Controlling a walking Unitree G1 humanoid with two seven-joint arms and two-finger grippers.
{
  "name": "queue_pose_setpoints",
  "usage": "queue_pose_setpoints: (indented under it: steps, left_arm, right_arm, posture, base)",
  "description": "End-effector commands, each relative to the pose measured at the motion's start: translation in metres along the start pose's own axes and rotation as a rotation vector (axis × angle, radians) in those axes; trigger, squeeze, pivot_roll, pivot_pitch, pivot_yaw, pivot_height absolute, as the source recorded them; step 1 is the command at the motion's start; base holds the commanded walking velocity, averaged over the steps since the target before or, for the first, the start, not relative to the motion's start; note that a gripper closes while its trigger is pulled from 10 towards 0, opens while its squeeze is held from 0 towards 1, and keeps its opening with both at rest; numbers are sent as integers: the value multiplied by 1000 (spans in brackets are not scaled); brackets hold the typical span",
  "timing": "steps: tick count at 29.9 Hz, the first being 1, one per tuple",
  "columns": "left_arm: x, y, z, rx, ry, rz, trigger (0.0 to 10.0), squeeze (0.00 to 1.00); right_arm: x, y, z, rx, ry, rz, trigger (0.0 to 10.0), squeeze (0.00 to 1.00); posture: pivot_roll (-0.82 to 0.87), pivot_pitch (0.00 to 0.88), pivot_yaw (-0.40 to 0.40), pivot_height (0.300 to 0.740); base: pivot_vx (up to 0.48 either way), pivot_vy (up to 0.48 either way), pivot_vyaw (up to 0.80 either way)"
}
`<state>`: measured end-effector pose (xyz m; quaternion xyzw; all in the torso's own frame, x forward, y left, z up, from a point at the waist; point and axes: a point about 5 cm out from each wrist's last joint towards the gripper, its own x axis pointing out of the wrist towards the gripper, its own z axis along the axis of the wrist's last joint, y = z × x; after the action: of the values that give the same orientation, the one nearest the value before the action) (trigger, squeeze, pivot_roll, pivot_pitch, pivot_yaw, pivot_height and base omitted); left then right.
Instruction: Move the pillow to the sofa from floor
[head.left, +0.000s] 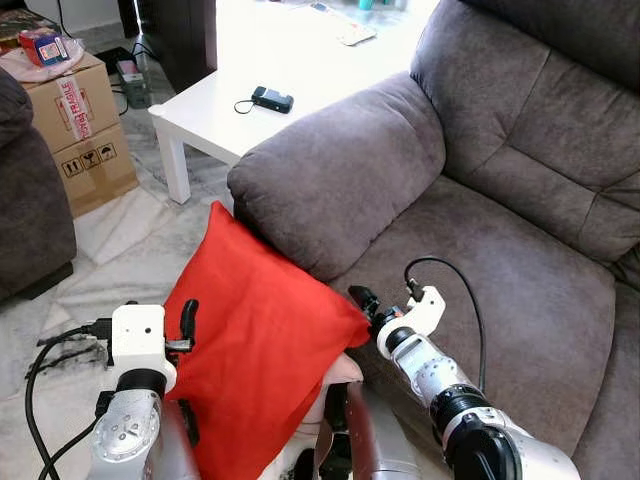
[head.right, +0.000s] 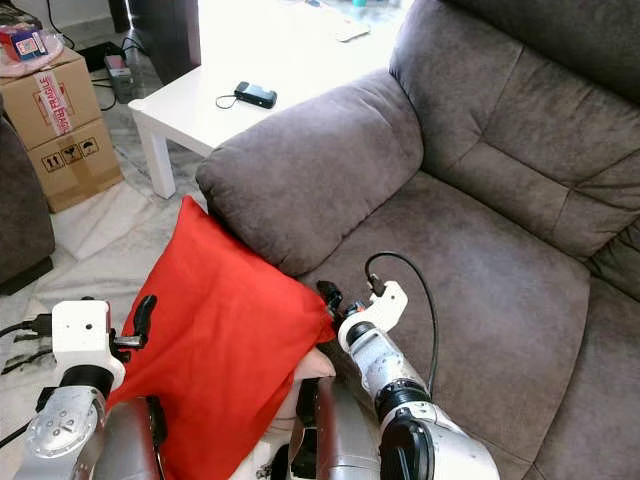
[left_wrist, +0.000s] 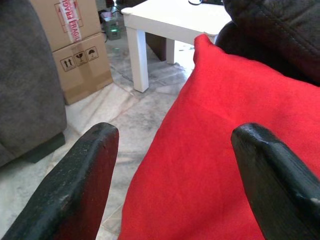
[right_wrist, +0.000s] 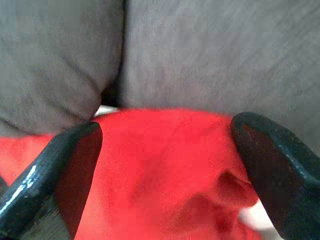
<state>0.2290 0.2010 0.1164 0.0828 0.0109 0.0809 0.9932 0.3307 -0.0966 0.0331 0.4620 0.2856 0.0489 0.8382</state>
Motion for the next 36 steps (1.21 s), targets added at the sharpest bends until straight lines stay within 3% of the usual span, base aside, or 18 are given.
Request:
queue_pose_setpoints:
  steps: [1, 9, 14, 23, 26, 36]
  left_arm:
    - [-2, -7, -7, -8, 31, -29, 10000, 0]
    - [-2, -10, -10, -9, 51, -38, 10000, 0]
    - [-4, -10, -13, -8, 61, -39, 10000, 0]
    - [-5, -12, -18, 4, 99, -48, 10000, 0]
    - [-6, -12, -19, 3, 103, -46, 10000, 0]
    - [-6, -13, -24, 14, 133, -39, 10000, 0]
  right_arm:
    - [0, -3, -1, -10, 19, -47, 10000, 0]
    - [1, -1, -5, 5, 70, -67, 10000, 0]
    - [0, -4, -10, -34, 100, -93, 10000, 0]
    - [-2, -8, -14, 97, 142, -113, 10000, 0]
    - [-4, -12, -16, 100, 150, -141, 10000, 0]
    - [-7, -16, -39, 193, 233, -151, 10000, 0]
  posture:
    - [171, 150, -241, 560]
    - [165, 151, -242, 560]
    - [156, 155, -244, 560]
    - [152, 166, -251, 560]
    - [147, 165, -252, 560]
    - [139, 162, -256, 560]
  base:
    - [0, 0, 0]
    - [0, 0, 0]
    - [0, 0, 0]
    - [0, 0, 0]
    - [0, 0, 0]
    - [0, 0, 0]
